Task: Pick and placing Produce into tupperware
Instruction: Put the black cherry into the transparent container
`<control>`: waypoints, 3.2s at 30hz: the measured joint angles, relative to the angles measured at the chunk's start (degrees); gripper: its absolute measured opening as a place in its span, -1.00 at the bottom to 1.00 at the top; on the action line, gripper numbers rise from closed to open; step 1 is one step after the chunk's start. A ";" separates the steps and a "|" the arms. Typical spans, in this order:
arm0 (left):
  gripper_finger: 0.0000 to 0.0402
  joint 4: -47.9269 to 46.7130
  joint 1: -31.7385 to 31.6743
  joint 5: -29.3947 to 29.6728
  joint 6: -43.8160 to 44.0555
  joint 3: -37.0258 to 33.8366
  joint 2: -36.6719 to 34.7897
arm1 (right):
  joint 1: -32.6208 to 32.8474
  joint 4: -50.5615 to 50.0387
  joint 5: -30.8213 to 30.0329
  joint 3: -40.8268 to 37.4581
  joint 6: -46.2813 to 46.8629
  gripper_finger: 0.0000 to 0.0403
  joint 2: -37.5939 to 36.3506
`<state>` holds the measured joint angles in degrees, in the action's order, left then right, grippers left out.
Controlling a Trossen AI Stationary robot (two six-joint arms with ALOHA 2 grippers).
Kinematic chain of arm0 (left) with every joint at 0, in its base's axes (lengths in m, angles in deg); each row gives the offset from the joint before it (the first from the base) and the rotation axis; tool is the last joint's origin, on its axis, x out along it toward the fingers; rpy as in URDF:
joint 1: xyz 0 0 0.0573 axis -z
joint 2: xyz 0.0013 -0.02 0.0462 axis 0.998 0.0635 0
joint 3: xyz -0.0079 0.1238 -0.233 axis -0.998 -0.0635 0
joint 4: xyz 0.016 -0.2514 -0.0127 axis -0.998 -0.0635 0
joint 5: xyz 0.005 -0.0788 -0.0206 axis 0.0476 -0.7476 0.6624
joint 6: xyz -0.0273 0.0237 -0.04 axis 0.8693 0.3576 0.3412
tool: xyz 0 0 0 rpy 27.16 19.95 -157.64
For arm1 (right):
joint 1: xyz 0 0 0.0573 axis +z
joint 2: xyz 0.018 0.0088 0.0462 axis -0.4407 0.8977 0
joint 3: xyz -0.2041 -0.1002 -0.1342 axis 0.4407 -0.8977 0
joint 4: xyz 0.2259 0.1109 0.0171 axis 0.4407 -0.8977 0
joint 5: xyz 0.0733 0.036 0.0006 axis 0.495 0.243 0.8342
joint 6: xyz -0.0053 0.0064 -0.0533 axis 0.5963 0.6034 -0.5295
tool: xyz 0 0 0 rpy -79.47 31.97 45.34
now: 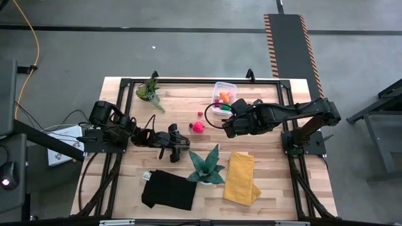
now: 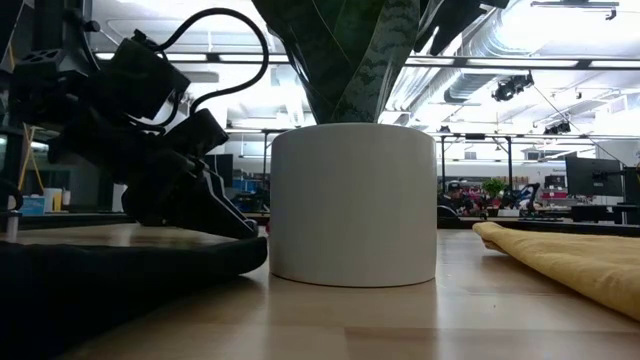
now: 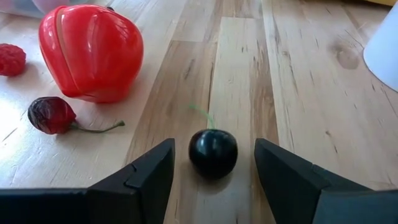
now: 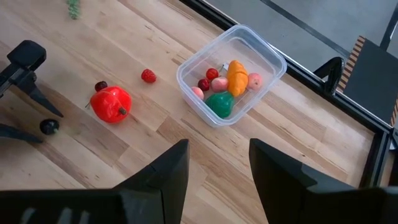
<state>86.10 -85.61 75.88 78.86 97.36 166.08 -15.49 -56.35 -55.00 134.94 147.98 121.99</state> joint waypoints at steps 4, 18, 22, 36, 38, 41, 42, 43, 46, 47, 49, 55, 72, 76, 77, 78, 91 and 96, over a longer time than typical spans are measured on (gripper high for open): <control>-0.02 -0.10 0.00 -0.14 0.01 0.00 0.00 | 0.00 0.00 0.00 0.00 0.00 -0.20 0.00; -0.49 -0.42 0.00 -1.62 0.00 0.00 0.02 | 0.00 0.00 0.00 0.00 0.00 -0.20 0.00; -0.47 -0.42 -0.01 -1.58 0.00 -0.01 0.02 | 0.01 0.00 0.00 0.00 0.01 -0.20 0.00; -0.40 3.02 0.00 -0.55 1.29 -0.02 0.02 | 0.02 -0.31 -0.02 0.00 0.00 -0.20 0.00; -0.40 2.95 0.00 -0.55 1.27 -0.02 0.02 | 0.01 -0.58 -0.01 0.00 0.00 -0.20 -0.02; -0.39 2.96 0.00 -0.54 1.29 -0.02 0.02 | 0.02 -0.75 -0.02 0.00 0.00 -0.20 -0.02; -0.39 2.98 0.00 -0.53 1.29 -0.02 -0.01 | 0.02 -0.85 0.00 0.00 -0.02 -0.20 -0.02; -0.39 2.91 0.00 -0.53 1.29 -0.02 -0.25 | 0.02 -0.87 -0.01 0.00 0.00 -0.20 -0.02; -0.39 3.02 0.00 -0.29 1.28 0.00 -1.69 | 0.00 -0.89 -0.02 0.00 -0.02 -0.20 -0.02; -0.39 2.97 0.00 -0.29 1.25 0.00 -2.34 | 0.00 -0.90 -0.02 0.00 -0.04 -0.20 -0.02; -0.39 2.90 0.00 -0.15 0.30 0.00 -3.83 | 0.02 -0.90 -0.02 0.00 -0.07 -0.20 -0.02; -0.39 1.55 -0.04 1.60 -0.71 0.00 -8.43 | 0.00 -0.90 -0.39 0.00 -0.04 -0.20 -0.02; -0.39 -12.22 -0.04 3.30 -5.26 2.11 -27.83 | 0.00 3.03 -0.54 0.00 -0.68 -0.20 -0.04; -0.39 -23.06 -0.04 3.81 -9.63 6.72 -32.22 | 0.00 3.99 -0.45 0.00 -0.68 -0.20 -0.12; -0.39 -25.79 -0.04 3.88 -10.67 8.13 -32.88 | -0.15 4.32 0.12 0.00 -0.80 -0.20 -0.32; -0.39 -28.93 -0.06 4.01 -11.52 9.59 -33.68 | -0.59 4.95 0.87 0.00 -1.29 -0.20 -0.69; -0.39 -50.18 -7.68 4.57 -18.91 26.06 -36.93 | -8.91 14.16 10.67 0.00 -7.06 -0.20 -15.33; -0.39 -54.58 -12.36 1.53 -21.97 30.66 -40.47 | -11.29 18.29 14.87 0.02 -9.44 -0.20 -18.13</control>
<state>31.52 -97.97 77.41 56.89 128.02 125.61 -26.78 -38.06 -40.13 134.96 138.54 103.87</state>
